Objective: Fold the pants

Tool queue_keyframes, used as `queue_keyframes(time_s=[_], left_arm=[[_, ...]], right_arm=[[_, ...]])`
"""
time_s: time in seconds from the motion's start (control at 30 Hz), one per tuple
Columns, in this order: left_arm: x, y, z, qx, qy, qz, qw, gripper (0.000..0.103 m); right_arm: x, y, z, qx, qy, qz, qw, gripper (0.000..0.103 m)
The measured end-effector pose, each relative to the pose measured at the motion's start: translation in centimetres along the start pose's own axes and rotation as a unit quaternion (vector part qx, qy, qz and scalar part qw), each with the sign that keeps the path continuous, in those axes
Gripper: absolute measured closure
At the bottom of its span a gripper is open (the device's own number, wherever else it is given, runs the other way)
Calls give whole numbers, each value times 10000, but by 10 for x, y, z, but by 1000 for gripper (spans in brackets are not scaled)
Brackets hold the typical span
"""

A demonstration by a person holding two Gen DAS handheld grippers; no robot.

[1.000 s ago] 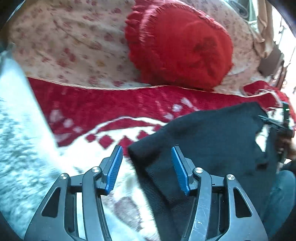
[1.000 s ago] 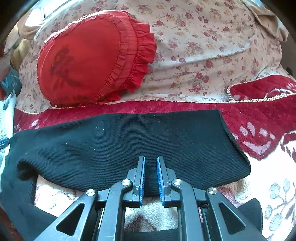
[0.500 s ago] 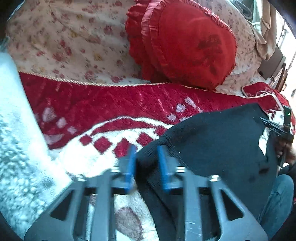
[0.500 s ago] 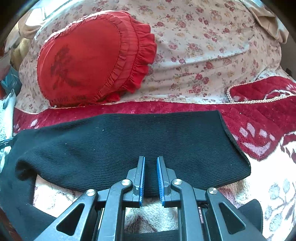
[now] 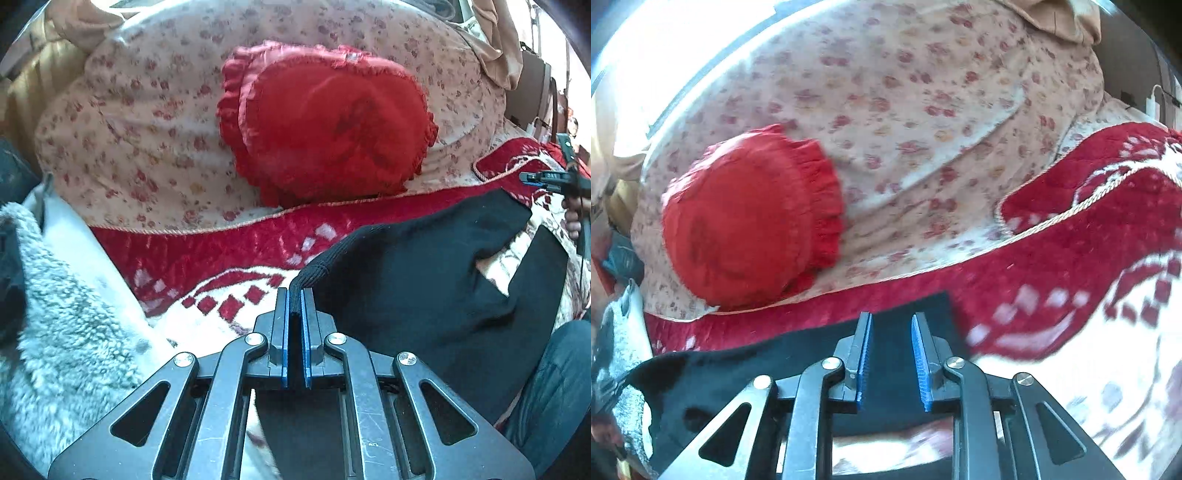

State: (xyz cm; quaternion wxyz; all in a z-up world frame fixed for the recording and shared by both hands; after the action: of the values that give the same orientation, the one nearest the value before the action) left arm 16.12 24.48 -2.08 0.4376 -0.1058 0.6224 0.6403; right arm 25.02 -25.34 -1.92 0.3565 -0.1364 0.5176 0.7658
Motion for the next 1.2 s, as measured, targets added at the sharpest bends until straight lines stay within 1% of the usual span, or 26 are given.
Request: queue_keyframes(time_s=[0.03,0.1,0.2,0.27,0.33,0.37,0.4,0.5,0.57,0.63,0.73,0.83,0.9,0.93,0.97,1.03,1.13,1.2], left_arm=[[-2,4,-3,-30,58,-51,10000,99],[-5,14,-9,-113,238,-191,9995,99],[-7,22,-11,-214,610,-261,9976,99],[-7,24,-7,-252,931,-323,9948,99],[-6,25,-5,-242,1151,-359,9924,99],[-6,25,-2,-248,1285,-380,9907,99],[-6,24,0,-225,1368,-397,9895,99],[-4,22,1,-93,1601,-395,9863,99],[-3,21,1,-136,1587,-375,9865,99],[-3,20,2,-131,1619,-373,9860,99],[-2,22,2,-151,1611,-383,9861,99],[-2,24,2,-156,1585,-403,9864,99],[-2,25,0,-143,1579,-398,9865,99],[-3,25,0,-159,1567,-401,9867,99],[-2,27,-2,-165,1558,-411,9868,99],[-2,32,-6,-199,1495,-448,9875,99],[1,42,-11,-203,1463,-526,9876,99],[8,51,-12,-326,1406,-580,9878,99]], right_arm=[[-12,-5,-7,48,-37,145,9999,83],[-25,-14,-24,115,-236,429,9987,83],[-40,-29,-41,-212,-572,718,9956,83],[-39,-43,-48,-320,-661,958,9927,83],[-32,-62,-49,-511,-736,1350,9868,83],[-28,-71,-48,-528,-748,1504,9844,83],[-27,-75,-48,-493,-726,1538,9842,83],[-32,-83,-43,-414,-590,1403,9875,83],[-33,-85,-43,-391,-597,1382,9878,83],[-36,-88,-46,-226,-581,1300,9896,83],[-32,-93,-48,-308,-666,1450,9867,83],[-26,-99,-44,-370,-513,1550,9859,83],[-26,-100,-41,-271,-328,1507,9877,95],[-27,-97,-38,-357,-269,1440,9886,98],[-29,-94,-36,-478,-300,1419,9883,98],[-35,-80,-30,-553,-197,1240,9905,98],[-38,-45,-21,-773,69,970,9923,99],[-33,-24,-18,-907,253,880,9917,99]])
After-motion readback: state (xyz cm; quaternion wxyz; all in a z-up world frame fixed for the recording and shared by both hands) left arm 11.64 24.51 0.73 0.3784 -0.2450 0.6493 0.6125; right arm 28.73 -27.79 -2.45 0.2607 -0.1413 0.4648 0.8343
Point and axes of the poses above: each gripper's, at about its wrist camera, not at the fingertips, and y roughly against the way its jaws point, z to its left, x to its underside, the point moved 7 cm from there along -y, roughly the way its jaws point, and after that the axes turned 12 degrees about -y, right-handed, at the moved point
